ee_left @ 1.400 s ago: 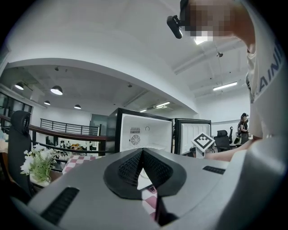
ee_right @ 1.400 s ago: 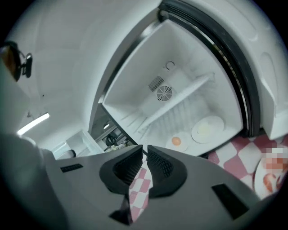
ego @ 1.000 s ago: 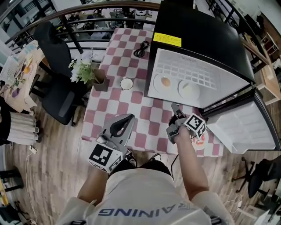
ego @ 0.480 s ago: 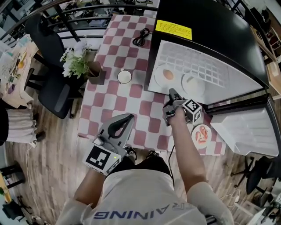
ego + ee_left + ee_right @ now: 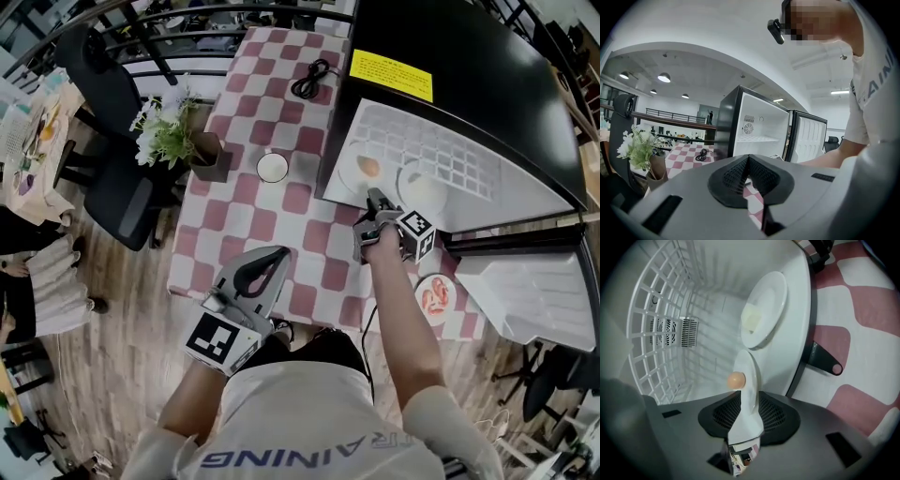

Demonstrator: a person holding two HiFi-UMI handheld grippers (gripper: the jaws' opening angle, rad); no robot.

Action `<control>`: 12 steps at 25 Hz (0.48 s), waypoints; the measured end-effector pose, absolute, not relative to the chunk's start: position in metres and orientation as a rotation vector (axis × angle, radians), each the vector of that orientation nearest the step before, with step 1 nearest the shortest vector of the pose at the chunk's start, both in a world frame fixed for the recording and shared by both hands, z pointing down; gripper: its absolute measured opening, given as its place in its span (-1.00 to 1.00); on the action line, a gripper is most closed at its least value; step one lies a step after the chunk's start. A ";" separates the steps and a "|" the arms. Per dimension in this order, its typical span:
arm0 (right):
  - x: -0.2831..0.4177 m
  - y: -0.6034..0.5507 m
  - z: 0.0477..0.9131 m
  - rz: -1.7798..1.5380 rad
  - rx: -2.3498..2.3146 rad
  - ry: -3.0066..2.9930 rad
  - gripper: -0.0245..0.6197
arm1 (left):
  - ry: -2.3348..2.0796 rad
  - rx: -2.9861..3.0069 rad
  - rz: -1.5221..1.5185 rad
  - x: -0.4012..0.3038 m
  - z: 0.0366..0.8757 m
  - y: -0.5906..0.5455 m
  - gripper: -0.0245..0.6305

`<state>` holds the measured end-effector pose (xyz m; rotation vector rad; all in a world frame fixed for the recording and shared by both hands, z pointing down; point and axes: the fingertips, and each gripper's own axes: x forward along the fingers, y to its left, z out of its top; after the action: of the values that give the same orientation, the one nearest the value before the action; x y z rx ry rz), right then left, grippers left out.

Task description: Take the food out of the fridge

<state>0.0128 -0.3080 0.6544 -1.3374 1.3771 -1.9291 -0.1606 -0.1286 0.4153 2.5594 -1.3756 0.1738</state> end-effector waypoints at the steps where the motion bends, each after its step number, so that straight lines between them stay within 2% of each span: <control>1: 0.015 -0.309 0.656 -1.935 -1.346 1.361 -0.54 | -1.373 2.560 0.170 -0.160 0.415 -0.130 -0.91; 4: 0.019 -0.307 0.662 -1.955 -1.370 1.319 -0.78 | -1.362 2.554 0.164 -0.158 0.413 -0.134 -0.91; 12: 0.018 -0.290 0.660 -1.962 -1.342 1.362 -0.81 | -1.355 2.528 0.158 -0.157 0.414 -0.135 -0.91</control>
<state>0.0178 -0.2897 0.6604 -1.3422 1.3619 -1.9618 -0.1570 -0.1348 0.4145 2.5277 -1.3549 0.1576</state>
